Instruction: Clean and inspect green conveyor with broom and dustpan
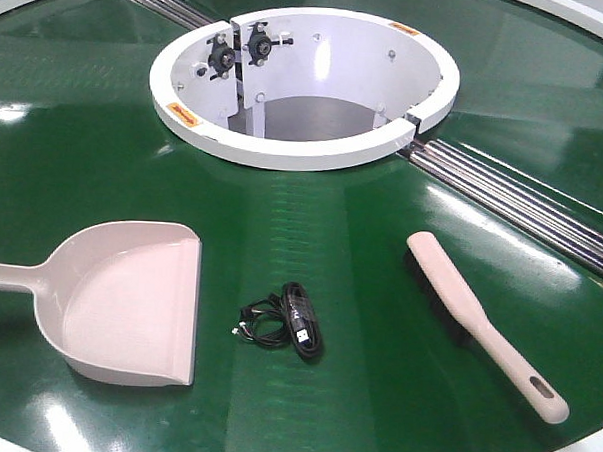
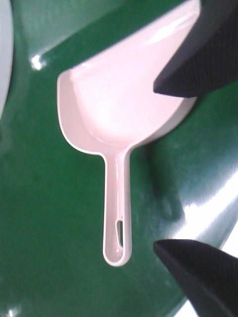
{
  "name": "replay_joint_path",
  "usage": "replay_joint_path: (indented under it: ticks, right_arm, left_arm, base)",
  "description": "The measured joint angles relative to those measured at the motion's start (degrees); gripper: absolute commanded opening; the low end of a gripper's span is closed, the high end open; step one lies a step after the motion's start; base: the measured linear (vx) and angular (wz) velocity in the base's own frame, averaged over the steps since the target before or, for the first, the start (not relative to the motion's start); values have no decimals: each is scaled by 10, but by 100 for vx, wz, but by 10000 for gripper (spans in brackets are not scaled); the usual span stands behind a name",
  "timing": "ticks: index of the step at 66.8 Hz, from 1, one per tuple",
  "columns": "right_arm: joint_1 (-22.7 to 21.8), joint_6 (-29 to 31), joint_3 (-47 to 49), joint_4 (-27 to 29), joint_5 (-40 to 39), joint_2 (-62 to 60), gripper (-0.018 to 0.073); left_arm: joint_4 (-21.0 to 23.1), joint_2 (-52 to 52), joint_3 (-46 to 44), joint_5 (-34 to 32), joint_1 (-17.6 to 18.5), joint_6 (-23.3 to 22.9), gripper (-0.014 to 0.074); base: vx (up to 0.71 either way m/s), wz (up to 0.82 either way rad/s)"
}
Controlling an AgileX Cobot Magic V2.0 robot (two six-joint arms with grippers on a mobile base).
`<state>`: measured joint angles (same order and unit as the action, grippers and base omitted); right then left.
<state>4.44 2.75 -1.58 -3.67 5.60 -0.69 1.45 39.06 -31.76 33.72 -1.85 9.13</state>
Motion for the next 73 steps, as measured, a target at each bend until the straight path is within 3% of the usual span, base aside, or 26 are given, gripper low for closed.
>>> replay_joint_path:
  ticks: [12, 31, 43, 61, 73]
  right_arm:
    - [0, 0, 0, 0, 0, 0, -8]
    - [0, 0, 0, 0, 0, 0, -8]
    - [0, 0, 0, 0, 0, 0, -8]
    - [0, 0, 0, 0, 0, 0, -8]
    - [0, 0, 0, 0, 0, 0, -8]
  left_arm:
    - [-43, 93, -108, 88, 0, 59, 544]
    - [-49, 309, -280, 245, 0, 179, 544]
    - [-51, 375, -314, 255, 1, 261, 544]
    - [-107, 392, -315, 254, 41, 474, 544]
    - [-116, 427, -317, 248, 53, 523, 544]
  base:
    - [0, 0]
    - [0, 0]
    - [0, 0]
    - [0, 0]
    - [0, 0]
